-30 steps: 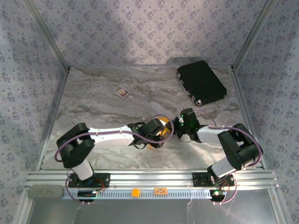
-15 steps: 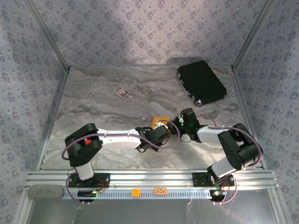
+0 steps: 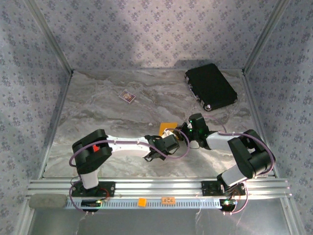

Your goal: Fold a paper plane with a square sheet of paper (pick it up from the middle)

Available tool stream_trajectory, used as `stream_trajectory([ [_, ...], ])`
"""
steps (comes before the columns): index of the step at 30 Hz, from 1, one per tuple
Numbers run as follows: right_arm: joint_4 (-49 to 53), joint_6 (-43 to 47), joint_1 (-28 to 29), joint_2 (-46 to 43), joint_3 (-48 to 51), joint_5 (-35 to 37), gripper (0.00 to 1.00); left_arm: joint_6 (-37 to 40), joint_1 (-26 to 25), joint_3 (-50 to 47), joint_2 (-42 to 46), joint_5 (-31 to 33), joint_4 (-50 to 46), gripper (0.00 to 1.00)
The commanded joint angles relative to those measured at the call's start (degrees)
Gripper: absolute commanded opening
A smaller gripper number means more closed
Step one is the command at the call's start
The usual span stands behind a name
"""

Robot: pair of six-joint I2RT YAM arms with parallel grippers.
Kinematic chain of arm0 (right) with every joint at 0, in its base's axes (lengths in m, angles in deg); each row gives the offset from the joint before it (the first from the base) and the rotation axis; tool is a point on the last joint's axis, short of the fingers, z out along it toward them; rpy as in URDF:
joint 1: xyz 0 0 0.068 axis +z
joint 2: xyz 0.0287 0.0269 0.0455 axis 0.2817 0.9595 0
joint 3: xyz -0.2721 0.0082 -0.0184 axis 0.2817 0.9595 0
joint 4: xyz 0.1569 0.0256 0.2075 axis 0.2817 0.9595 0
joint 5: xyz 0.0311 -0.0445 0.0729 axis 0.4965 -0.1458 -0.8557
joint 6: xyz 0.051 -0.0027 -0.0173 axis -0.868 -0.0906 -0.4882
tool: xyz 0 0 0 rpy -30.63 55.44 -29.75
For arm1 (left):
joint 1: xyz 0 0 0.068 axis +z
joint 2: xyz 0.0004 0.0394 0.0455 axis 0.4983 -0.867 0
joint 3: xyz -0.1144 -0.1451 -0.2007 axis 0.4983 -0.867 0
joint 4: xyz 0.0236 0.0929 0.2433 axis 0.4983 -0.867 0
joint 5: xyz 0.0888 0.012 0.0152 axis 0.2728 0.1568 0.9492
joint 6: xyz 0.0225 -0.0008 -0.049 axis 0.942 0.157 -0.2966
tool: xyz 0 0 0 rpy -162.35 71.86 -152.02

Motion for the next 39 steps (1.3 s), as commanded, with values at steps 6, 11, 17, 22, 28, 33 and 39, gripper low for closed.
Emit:
stream_trajectory([
  [6,0.03,-1.06,0.24,-0.36,-1.22,-0.5,0.02,-0.3,-0.35,1.08,-0.44,2.2,-1.95,0.24],
  [11,0.19,-1.1,0.22,-0.35,-1.41,-0.56,0.02,-0.31,-0.38,0.97,-0.27,2.77,-2.21,0.22],
  [17,0.83,-0.92,0.24,-1.03,-1.33,-0.21,0.05,-0.57,-0.4,0.89,-0.27,3.07,-2.13,0.16],
  [22,4.44,1.08,0.14,-2.69,-1.86,0.87,0.12,-1.43,-0.4,0.57,-0.18,3.2,-1.41,0.11],
  [28,10.86,4.61,-1.49,-6.52,-1.61,2.98,0.28,-3.14,-0.32,-0.35,-0.12,2.25,0.13,0.1],
  [33,17.6,8.19,-4.38,-11.2,-1.07,4.2,0.31,-4.25,-0.13,-1.15,0.08,1.01,1.37,0.13],
  [39,21.92,10.43,-7.04,-15.77,-0.05,4.88,0.36,-5.03,0.36,-1.34,-0.26,-0.35,2.16,0.17],
])
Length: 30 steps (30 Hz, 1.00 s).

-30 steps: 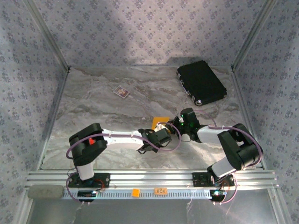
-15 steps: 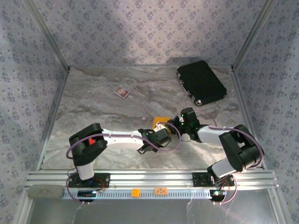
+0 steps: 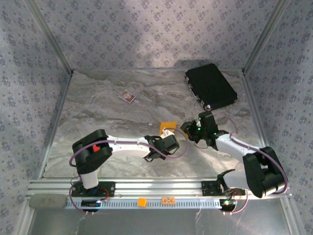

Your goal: Fold a paper plane with a square sheet of paper (pick it up from the middle)

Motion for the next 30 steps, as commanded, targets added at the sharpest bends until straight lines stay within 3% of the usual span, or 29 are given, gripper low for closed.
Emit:
stream_trajectory([
  [1,5.12,2.67,-1.15,-2.27,0.77,1.48,0.36,-1.38,0.26,-0.64,-0.22,-1.09,0.65,0.17],
  [18,5.92,3.72,-2.13,-3.01,2.64,0.19,0.37,-4.29,2.19,-3.01,-0.4,-6.41,3.5,0.17],
  [30,4.98,5.07,-1.75,-2.4,3.69,-0.51,0.36,-6.49,4.1,-6.93,-0.07,-12.28,9.24,0.03],
])
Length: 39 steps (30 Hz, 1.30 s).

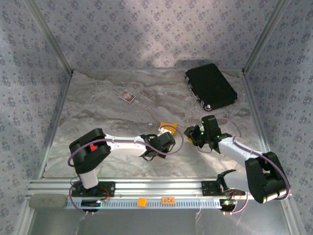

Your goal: Fold a paper plane with a square sheet of paper (pick it up from the middle)

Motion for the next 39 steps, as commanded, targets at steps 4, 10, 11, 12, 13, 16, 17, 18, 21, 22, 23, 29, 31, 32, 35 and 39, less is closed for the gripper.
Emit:
stream_trajectory([
  [4,0.07,3.05,0.53,0.98,0.1,-0.81,0.35,-1.91,2.09,-5.05,-0.57,-7.19,5.78,0.0],
  [10,-1.66,4.07,1.69,2.41,-0.72,-1.76,0.33,-2.39,3.59,-7.93,0.45,-10.68,9.9,0.0],
  [11,-1.92,4.24,1.9,2.19,-0.88,-1.49,0.32,-2.53,3.8,-8.22,0.45,-11.24,10.33,0.0],
  [12,-2.54,4.71,2.41,1.84,-0.91,-1.12,0.32,-2.65,3.98,-8.56,0.51,-11.85,10.84,0.0],
  [13,-3.09,5.26,2.99,1.55,-0.98,-0.65,0.32,-2.88,4.12,-8.96,0.53,-12.16,11.37,0.0],
  [16,-4.46,7.21,4.57,1.07,-1.53,1.17,0.3,-3.69,4.75,-10.61,0.78,-13.99,14.05,0.0],
  [17,-4.5,7.82,5.0,1.02,-1.77,1.85,0.29,-3.93,4.97,-11.26,0.88,-14.71,15.23,0.0],
  [18,-4.54,8.55,5.25,1.07,-2.0,2.28,0.28,-4.21,5.34,-11.96,0.88,-15.55,16.67,0.0],
  [21,-4.91,10.91,5.81,0.69,-2.47,3.46,0.25,-4.32,6.34,-12.99,0.8,-18.03,19.41,0.0],
  [22,-4.94,11.61,6.06,0.36,-2.45,4.11,0.25,-4.3,6.57,-13.34,0.84,-18.75,20.06,0.0],
  [23,-5.02,12.17,6.19,0.01,-2.38,4.6,0.24,-4.24,6.8,-13.72,0.88,-19.41,20.96,0.0],
  [29,-6.25,15.37,7.48,-1.55,-1.64,6.14,0.24,-4.43,8.95,-16.78,0.8,-23.53,26.37,0.0],
  [31,-5.95,15.7,7.39,-1.25,-1.95,5.56,0.23,-5.33,10.04,-18.59,0.88,-25.29,29.47,0.0],
  [32,-6.15,15.65,7.34,-1.04,-1.97,5.14,0.23,-5.48,10.48,-19.37,0.84,-26.53,30.98,0.0],
  [35,-6.69,15.35,7.35,-0.12,-1.99,3.42,0.22,-5.75,11.62,-20.56,0.46,-29.47,33.72,0.0],
  [39,-8.15,14.88,7.49,1.42,-1.97,1.03,0.22,-5.58,12.24,-21.4,0.36,-31.48,35.18,0.0],
])
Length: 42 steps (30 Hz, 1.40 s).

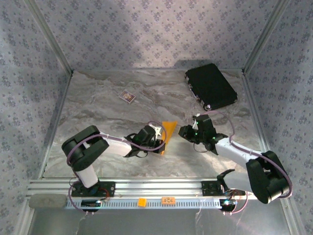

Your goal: Fold a paper plane with a square sheet of paper (pick it up from the middle)

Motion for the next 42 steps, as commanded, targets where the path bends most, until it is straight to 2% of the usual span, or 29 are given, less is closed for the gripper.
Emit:
stream_trajectory([
  [1,-1.9,0.67,0.32,1.76,-1.23,-3.06,0.22,-0.35,0.55,-2.44,-2.07,-4.19,-3.31,0.0],
  [6,-4.42,1.53,0.63,6.22,-3.03,-7.84,0.21,-0.17,1.7,-3.16,-2.45,-6.76,-2.19,0.0],
  [11,-8.75,2.12,2.05,11.86,-5.44,-13.01,0.16,-0.09,2.63,-3.26,-3.58,-9.11,-1.59,0.0],
  [18,-10.17,3.23,2.52,16.02,-7.63,-15.32,0.14,-1.13,3.87,-3.51,-6.09,-13.18,1.13,0.0],
  [27,-11.58,2.79,2.39,22.39,-10.21,-16.0,0.14,-1.33,4.15,-2.88,-7.34,-14.04,0.7,0.0],
  [42,-12.22,2.22,1.48,25.58,-9.4,-13.66,0.14,-0.72,4.15,-1.56,-6.55,-14.15,-1.54,0.0],
])
